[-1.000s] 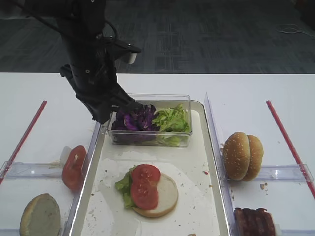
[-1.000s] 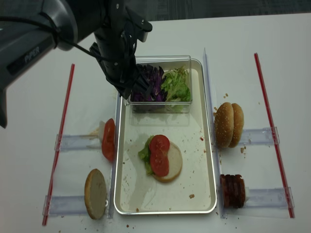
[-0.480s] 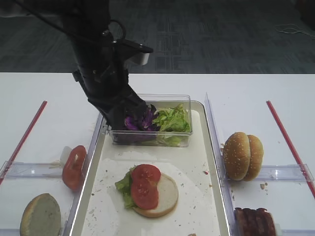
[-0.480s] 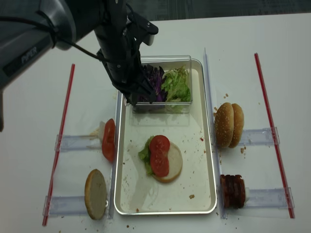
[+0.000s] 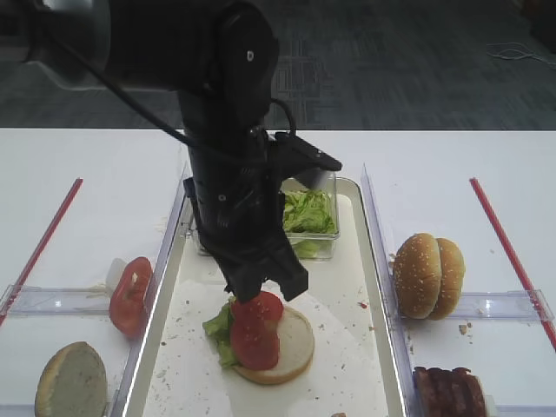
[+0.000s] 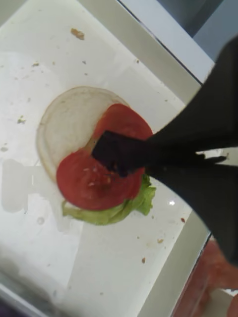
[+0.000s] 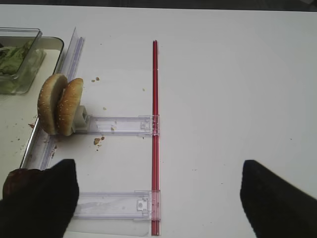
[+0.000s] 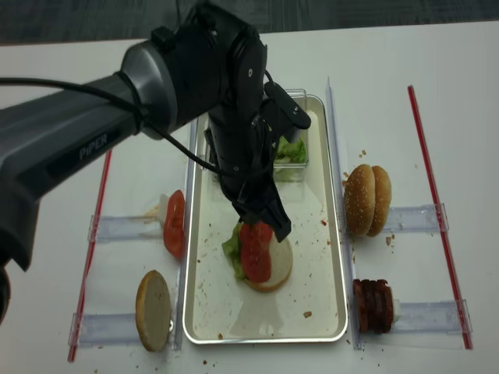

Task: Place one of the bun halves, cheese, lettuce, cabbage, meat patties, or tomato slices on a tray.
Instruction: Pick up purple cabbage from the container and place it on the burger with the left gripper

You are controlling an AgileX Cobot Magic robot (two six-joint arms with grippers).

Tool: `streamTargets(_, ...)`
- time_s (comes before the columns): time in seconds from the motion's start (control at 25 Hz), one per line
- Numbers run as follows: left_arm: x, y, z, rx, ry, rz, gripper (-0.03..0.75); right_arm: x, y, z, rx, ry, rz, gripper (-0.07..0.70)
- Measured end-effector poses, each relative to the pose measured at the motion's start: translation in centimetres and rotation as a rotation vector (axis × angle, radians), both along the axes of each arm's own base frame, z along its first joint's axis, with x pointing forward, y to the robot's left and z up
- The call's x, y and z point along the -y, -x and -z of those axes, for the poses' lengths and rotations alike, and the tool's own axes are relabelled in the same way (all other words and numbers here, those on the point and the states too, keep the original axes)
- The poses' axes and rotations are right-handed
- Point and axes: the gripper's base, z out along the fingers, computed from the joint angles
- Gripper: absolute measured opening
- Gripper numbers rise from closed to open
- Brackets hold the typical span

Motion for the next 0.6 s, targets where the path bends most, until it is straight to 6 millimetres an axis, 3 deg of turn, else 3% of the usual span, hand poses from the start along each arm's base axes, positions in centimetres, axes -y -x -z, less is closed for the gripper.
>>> streamTargets(0.32, -0.6, 0.9, 2.6, -0.026, -0.030, -0.016, 0.046, 0.0, 0.0, 0.0, 0.000, 0.000, 0.000, 0.685)
streamTargets(0.6, 0.1, 0.9, 2.9, -0.021, 0.062, -0.024, 0.046, 0.0, 0.0, 0.0, 0.000, 0.002, -0.001, 0.685)
